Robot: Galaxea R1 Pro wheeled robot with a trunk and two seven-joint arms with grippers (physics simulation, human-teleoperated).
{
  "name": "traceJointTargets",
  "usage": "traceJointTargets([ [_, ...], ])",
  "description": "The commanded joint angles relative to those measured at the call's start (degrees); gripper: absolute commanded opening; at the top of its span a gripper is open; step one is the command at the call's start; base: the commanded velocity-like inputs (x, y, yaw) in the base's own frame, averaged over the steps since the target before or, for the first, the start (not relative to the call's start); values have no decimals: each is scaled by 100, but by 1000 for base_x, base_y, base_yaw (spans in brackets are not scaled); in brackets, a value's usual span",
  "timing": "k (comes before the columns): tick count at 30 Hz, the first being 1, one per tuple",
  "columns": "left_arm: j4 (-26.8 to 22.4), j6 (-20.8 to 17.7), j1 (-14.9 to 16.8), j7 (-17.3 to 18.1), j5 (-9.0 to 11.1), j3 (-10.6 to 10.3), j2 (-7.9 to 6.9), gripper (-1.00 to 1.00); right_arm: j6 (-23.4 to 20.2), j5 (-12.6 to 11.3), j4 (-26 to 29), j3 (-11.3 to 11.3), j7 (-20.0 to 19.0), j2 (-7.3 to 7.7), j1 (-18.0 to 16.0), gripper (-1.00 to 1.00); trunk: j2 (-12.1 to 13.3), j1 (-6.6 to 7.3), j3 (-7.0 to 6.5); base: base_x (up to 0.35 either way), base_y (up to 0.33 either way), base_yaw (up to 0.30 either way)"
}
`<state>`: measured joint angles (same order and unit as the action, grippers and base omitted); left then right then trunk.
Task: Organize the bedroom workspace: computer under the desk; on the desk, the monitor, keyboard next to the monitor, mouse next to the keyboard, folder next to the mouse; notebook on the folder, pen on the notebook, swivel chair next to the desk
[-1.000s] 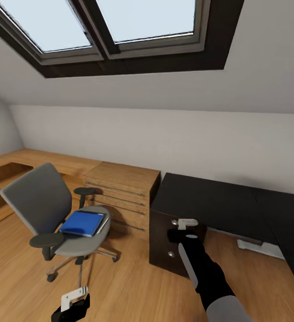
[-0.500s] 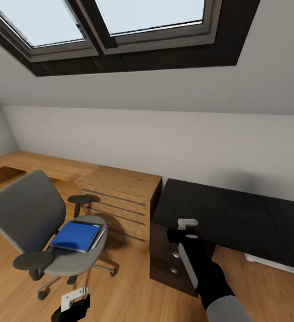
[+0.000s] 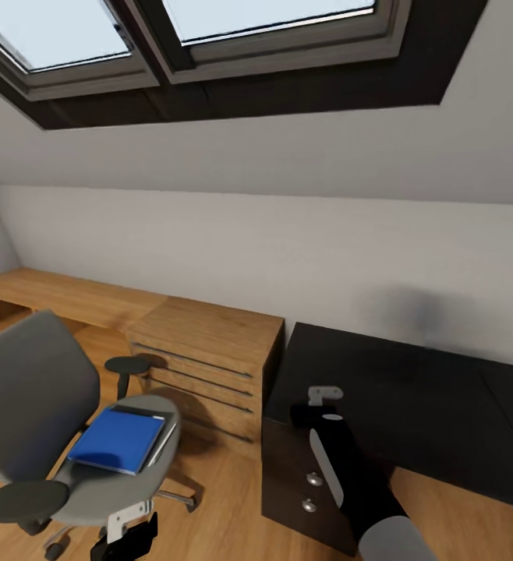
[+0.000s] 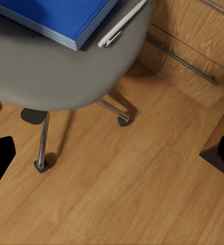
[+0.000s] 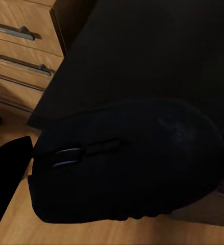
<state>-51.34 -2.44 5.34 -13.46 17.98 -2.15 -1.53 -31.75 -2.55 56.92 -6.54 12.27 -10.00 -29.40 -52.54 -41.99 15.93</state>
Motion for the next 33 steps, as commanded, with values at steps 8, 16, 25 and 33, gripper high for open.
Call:
traceJointTargets([
  [8,-8,-29,2,-42,39,-23,-5,100,632,-25,-645,-92,39,0,-5,-100,-5,-4,8,330,4,0],
  [16,-36,-23,2,-34,47,-23,-5,100,1184,-26,-1496,-102,39,0,-34,-100,-5,-4,8,261,106,0],
  [25,-103,-27,-6,-34,47,-153,-4,100,1691,-15,-2306,-92,39,0,-183,-100,-5,-4,8,15,7,0],
  [33,-148,-33,-50,-34,48,-181,-3,100,2683,-17,-3347,-66,46,0,-632,-100,-5,-4,8,0,0,0],
])
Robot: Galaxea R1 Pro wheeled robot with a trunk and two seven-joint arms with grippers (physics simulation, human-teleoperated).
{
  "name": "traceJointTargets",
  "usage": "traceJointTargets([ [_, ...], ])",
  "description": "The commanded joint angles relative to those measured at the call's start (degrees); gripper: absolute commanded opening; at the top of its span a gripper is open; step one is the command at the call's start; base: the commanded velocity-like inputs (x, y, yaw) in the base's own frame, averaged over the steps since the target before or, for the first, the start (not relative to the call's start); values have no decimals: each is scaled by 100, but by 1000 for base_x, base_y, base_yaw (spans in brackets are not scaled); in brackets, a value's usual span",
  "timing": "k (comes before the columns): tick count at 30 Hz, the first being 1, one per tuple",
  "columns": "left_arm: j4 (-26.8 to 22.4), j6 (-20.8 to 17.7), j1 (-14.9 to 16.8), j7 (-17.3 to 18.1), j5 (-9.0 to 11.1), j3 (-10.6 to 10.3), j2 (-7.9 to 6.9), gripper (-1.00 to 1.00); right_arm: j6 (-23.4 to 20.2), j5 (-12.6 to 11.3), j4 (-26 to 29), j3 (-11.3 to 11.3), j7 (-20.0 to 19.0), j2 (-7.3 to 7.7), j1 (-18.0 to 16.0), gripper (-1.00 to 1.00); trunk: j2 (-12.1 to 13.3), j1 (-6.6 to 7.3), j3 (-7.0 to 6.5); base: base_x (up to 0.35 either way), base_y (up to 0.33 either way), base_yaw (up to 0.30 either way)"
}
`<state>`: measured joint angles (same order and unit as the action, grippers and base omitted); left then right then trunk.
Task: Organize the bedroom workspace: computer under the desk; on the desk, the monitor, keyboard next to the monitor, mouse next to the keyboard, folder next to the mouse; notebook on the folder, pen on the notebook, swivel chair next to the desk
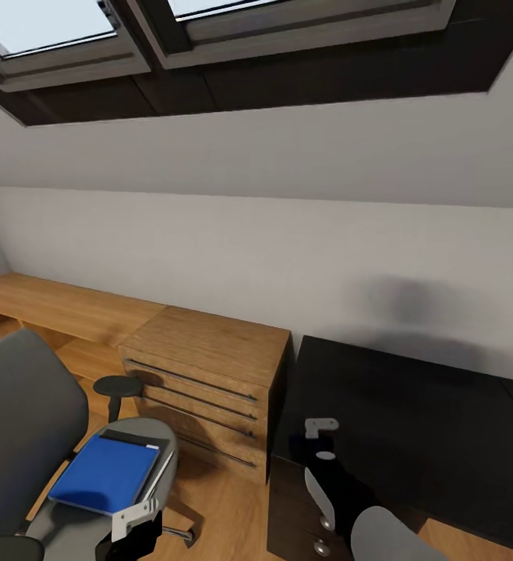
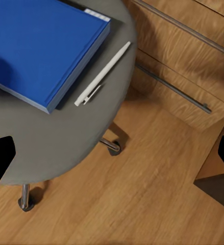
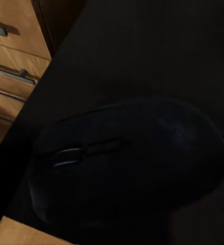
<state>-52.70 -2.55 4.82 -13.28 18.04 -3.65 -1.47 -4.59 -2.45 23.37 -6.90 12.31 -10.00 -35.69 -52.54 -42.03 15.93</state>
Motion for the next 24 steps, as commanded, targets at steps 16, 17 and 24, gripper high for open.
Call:
traceJointTargets([
  [16,-63,-60,1,-62,48,-43,-4,100,-5,-34,-537,134,227,0,-380,-100,-6,-1,8,82,0,0],
  [17,-81,-62,1,-64,50,-44,-4,100,-28,-34,-539,136,231,0,-382,-100,-6,-1,8,6,0,0],
  [24,-148,-69,1,-69,59,-50,-2,100,-211,-41,-536,144,245,0,-386,-100,-6,-1,8,1,0,0],
])
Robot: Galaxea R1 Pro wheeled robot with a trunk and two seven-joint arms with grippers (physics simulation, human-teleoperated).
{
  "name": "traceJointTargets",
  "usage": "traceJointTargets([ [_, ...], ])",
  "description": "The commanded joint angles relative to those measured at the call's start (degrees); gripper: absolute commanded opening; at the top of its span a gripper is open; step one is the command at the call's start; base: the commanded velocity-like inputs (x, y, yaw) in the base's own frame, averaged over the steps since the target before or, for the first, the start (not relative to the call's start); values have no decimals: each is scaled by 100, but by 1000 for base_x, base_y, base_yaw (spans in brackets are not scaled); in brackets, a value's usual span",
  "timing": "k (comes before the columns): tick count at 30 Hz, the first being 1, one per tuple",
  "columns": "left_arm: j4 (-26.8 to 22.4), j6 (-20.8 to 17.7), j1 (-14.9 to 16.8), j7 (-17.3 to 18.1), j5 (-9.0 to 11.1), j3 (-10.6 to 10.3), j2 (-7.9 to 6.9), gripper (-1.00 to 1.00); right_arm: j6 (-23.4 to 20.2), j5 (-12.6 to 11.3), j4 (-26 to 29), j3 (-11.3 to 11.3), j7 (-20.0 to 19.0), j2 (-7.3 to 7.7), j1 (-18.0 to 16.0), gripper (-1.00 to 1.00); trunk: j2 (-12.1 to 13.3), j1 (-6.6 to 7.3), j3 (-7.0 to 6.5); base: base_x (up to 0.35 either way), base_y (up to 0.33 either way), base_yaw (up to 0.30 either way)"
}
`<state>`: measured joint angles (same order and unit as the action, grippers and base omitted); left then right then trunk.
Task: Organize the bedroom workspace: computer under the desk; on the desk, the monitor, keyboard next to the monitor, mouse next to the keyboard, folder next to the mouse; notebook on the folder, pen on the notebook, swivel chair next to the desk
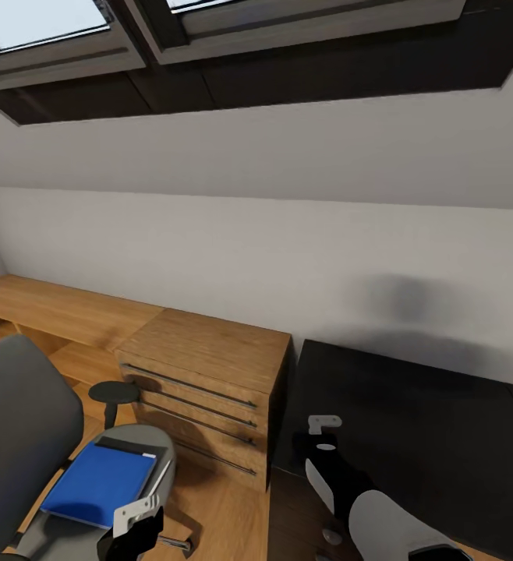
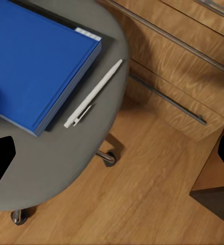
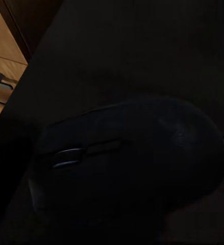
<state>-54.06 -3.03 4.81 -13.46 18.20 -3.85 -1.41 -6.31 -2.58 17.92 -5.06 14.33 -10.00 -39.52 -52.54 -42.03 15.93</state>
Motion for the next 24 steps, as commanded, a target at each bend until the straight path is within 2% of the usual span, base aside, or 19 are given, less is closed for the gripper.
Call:
traceJointTargets([
  [1,-14,-22,2,-51,43,-32,-9,100,-47,-29,14,-39,43,0,-3,-100,-6,-1,8,0,0,0],
  [18,-18,-22,2,-52,37,-37,-9,100,-55,-29,1,-65,-44,0,-3,-100,-6,-1,8,0,0,0],
  [24,-24,-22,2,-52,34,-42,-9,100,-70,-23,1,-81,-264,0,-3,-100,-6,-1,8,0,0,0],
])
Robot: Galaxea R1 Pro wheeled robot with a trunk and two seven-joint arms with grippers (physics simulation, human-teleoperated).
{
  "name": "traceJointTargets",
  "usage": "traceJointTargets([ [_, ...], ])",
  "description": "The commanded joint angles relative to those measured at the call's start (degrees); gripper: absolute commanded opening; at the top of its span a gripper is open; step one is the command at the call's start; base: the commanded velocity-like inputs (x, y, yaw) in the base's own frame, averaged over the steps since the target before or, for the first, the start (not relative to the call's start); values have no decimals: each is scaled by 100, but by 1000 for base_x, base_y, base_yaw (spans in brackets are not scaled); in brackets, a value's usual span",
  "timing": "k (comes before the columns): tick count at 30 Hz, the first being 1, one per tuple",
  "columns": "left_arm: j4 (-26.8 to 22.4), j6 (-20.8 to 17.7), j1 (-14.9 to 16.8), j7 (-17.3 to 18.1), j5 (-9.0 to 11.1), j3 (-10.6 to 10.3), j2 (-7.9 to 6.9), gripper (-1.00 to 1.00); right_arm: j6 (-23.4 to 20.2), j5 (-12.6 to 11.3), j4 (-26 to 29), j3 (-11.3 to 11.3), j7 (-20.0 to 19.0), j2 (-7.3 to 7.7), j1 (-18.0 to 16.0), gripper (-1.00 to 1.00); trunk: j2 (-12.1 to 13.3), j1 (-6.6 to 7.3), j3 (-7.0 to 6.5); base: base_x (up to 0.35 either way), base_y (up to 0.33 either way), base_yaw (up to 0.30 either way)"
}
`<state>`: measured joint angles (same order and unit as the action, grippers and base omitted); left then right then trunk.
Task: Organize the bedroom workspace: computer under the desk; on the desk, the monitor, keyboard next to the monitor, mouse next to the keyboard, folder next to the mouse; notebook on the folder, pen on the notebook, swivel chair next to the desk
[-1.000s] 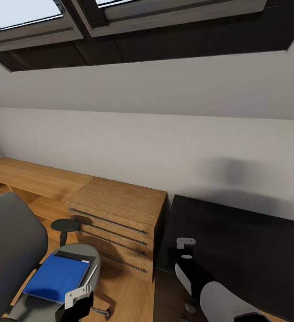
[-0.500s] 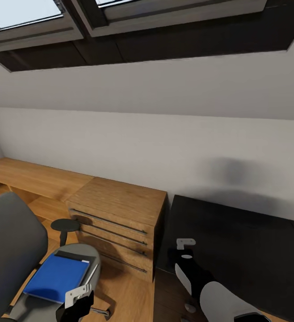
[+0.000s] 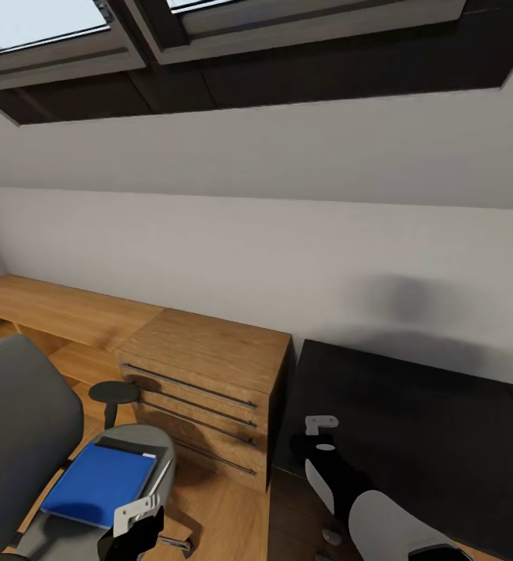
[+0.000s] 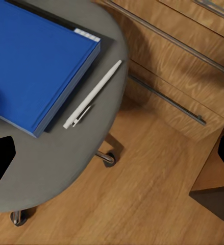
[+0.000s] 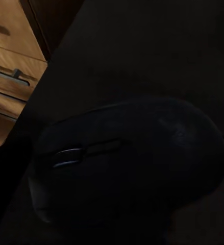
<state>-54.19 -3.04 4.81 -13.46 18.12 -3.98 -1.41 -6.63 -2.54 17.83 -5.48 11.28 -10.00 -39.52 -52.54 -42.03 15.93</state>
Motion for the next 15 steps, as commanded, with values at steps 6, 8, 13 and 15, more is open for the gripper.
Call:
traceJointTargets([
  [6,-12,-21,2,-51,42,-32,-9,100,-38,-27,10,-40,18,0,-3,-100,-6,-1,8,0,0,0],
  [8,-13,-21,2,-51,42,-32,-9,100,-36,-27,10,-41,15,0,-3,-100,-6,-1,8,0,0,0],
  [13,-13,-21,2,-51,42,-32,-9,100,-34,-27,10,-41,14,0,-3,-100,-6,-1,8,0,0,0],
  [15,-13,-21,2,-51,42,-32,-9,100,-33,-27,10,-41,14,0,-3,-100,-6,-1,8,0,0,0],
])
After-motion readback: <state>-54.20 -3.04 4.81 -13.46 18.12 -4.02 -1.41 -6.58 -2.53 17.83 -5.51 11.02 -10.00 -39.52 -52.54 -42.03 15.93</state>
